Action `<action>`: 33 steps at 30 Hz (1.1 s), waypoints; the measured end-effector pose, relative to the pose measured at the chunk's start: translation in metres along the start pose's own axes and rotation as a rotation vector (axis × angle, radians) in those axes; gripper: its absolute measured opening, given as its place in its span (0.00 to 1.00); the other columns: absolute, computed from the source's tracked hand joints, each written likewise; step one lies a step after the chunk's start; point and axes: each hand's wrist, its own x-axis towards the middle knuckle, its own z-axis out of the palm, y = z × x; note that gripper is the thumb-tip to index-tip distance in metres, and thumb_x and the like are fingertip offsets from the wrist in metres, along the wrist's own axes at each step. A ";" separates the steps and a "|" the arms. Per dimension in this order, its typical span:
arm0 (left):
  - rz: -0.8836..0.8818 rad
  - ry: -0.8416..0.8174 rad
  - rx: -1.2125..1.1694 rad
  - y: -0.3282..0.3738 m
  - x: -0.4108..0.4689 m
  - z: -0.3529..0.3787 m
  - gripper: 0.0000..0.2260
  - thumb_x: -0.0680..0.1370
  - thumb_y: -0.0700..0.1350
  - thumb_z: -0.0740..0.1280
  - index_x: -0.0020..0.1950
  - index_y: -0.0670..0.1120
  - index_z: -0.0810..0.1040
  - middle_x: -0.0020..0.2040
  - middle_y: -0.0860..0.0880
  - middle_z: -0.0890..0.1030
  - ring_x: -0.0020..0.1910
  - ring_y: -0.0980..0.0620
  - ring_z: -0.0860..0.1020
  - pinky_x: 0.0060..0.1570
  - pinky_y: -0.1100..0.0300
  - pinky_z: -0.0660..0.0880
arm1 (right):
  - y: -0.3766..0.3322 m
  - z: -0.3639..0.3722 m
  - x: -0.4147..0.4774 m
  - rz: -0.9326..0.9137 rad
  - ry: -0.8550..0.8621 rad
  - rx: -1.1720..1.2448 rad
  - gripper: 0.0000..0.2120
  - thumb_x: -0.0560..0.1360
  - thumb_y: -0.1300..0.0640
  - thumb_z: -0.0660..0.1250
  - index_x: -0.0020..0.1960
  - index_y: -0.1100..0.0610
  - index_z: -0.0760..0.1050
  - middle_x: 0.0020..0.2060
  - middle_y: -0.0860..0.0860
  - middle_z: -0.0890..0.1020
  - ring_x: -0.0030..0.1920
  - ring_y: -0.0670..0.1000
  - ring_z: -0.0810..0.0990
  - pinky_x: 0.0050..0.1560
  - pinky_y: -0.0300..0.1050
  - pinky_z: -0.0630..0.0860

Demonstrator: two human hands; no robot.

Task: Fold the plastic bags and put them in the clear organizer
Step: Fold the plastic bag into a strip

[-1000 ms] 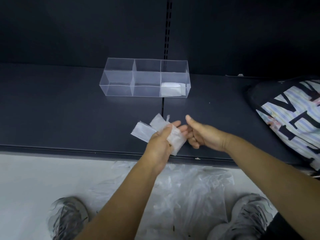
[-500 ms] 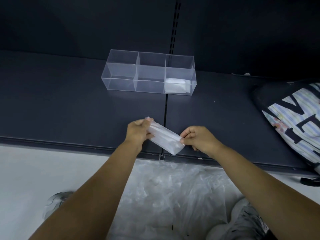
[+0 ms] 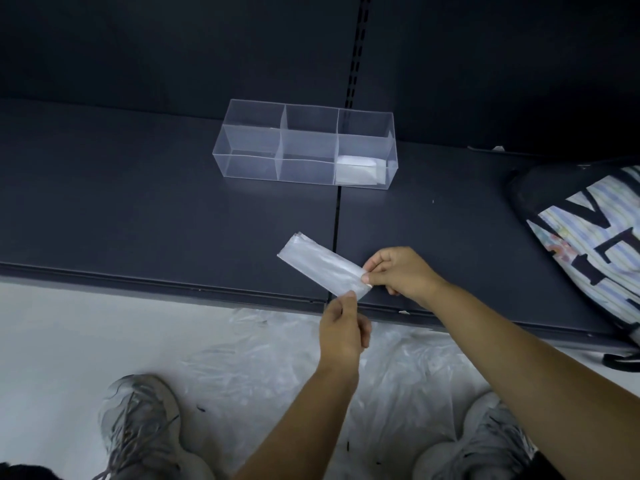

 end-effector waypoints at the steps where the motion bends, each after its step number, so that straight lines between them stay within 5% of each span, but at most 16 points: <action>1: -0.005 -0.013 0.004 -0.001 -0.003 0.001 0.09 0.83 0.49 0.58 0.50 0.47 0.75 0.24 0.49 0.71 0.19 0.57 0.65 0.21 0.66 0.62 | -0.001 0.000 0.000 0.003 0.001 -0.009 0.04 0.69 0.61 0.75 0.42 0.57 0.80 0.32 0.50 0.84 0.23 0.45 0.70 0.26 0.37 0.68; 7: 0.124 0.102 0.278 -0.023 -0.012 -0.013 0.09 0.82 0.48 0.59 0.47 0.48 0.76 0.31 0.50 0.75 0.28 0.58 0.71 0.31 0.66 0.70 | -0.003 0.001 0.002 0.025 0.012 -0.055 0.05 0.68 0.62 0.75 0.40 0.55 0.81 0.30 0.49 0.84 0.23 0.45 0.72 0.27 0.36 0.70; 10: 0.673 0.253 0.648 -0.022 -0.012 -0.020 0.04 0.80 0.44 0.64 0.53 0.49 0.76 0.47 0.52 0.77 0.45 0.57 0.74 0.46 0.62 0.71 | -0.005 0.002 0.002 0.025 0.018 -0.070 0.05 0.68 0.62 0.75 0.40 0.55 0.80 0.30 0.49 0.83 0.22 0.44 0.72 0.27 0.35 0.70; 13: 0.999 0.096 1.012 -0.016 0.005 -0.016 0.21 0.77 0.48 0.68 0.69 0.45 0.71 0.67 0.46 0.72 0.67 0.49 0.68 0.70 0.57 0.62 | -0.008 0.002 0.000 0.025 0.008 -0.076 0.04 0.68 0.61 0.75 0.40 0.56 0.81 0.31 0.50 0.84 0.23 0.45 0.72 0.29 0.37 0.71; 15: 0.938 0.009 1.174 -0.013 0.016 -0.017 0.31 0.78 0.55 0.66 0.76 0.44 0.61 0.75 0.46 0.63 0.76 0.48 0.58 0.75 0.56 0.49 | -0.011 0.002 -0.003 0.035 -0.012 -0.071 0.05 0.69 0.60 0.75 0.42 0.57 0.80 0.31 0.51 0.84 0.24 0.45 0.72 0.28 0.36 0.71; 17: 0.893 0.011 1.202 -0.014 0.023 -0.023 0.33 0.77 0.58 0.65 0.76 0.43 0.59 0.76 0.46 0.61 0.76 0.49 0.56 0.75 0.57 0.49 | -0.013 0.001 -0.006 0.055 -0.030 -0.074 0.04 0.70 0.61 0.74 0.44 0.58 0.80 0.32 0.51 0.83 0.25 0.45 0.72 0.27 0.35 0.69; 22: 1.107 0.104 1.148 -0.007 0.029 -0.033 0.22 0.66 0.39 0.79 0.58 0.38 0.81 0.57 0.42 0.82 0.57 0.45 0.81 0.58 0.50 0.76 | -0.021 -0.007 -0.018 0.092 -0.073 0.050 0.02 0.73 0.60 0.71 0.46 0.57 0.81 0.27 0.47 0.80 0.24 0.42 0.73 0.27 0.35 0.68; 24: 1.145 0.088 1.113 -0.001 0.030 -0.035 0.17 0.68 0.35 0.76 0.57 0.39 0.82 0.53 0.42 0.84 0.53 0.45 0.82 0.53 0.52 0.79 | -0.025 -0.015 -0.020 0.056 -0.084 0.069 0.06 0.73 0.60 0.72 0.49 0.55 0.80 0.37 0.47 0.84 0.28 0.42 0.76 0.30 0.35 0.70; 26: 1.022 0.020 1.045 0.011 0.026 -0.039 0.12 0.78 0.42 0.67 0.62 0.45 0.79 0.48 0.47 0.84 0.48 0.47 0.82 0.45 0.60 0.78 | -0.027 -0.025 -0.020 -0.033 -0.112 0.008 0.16 0.72 0.62 0.73 0.57 0.49 0.77 0.49 0.45 0.83 0.35 0.43 0.78 0.39 0.35 0.74; 29: 0.785 -0.077 0.924 0.028 0.030 -0.045 0.14 0.83 0.52 0.56 0.65 0.57 0.76 0.30 0.54 0.73 0.30 0.57 0.72 0.31 0.63 0.65 | -0.025 -0.023 -0.014 -0.099 -0.277 -0.018 0.28 0.72 0.69 0.70 0.65 0.46 0.73 0.50 0.46 0.82 0.41 0.45 0.79 0.52 0.35 0.75; 33: 0.465 -0.154 0.480 0.054 0.049 -0.051 0.14 0.83 0.48 0.58 0.55 0.42 0.80 0.43 0.47 0.80 0.44 0.52 0.78 0.47 0.58 0.77 | -0.026 0.004 0.003 -0.114 -0.287 0.068 0.22 0.72 0.72 0.69 0.61 0.53 0.75 0.55 0.48 0.81 0.36 0.45 0.74 0.42 0.36 0.74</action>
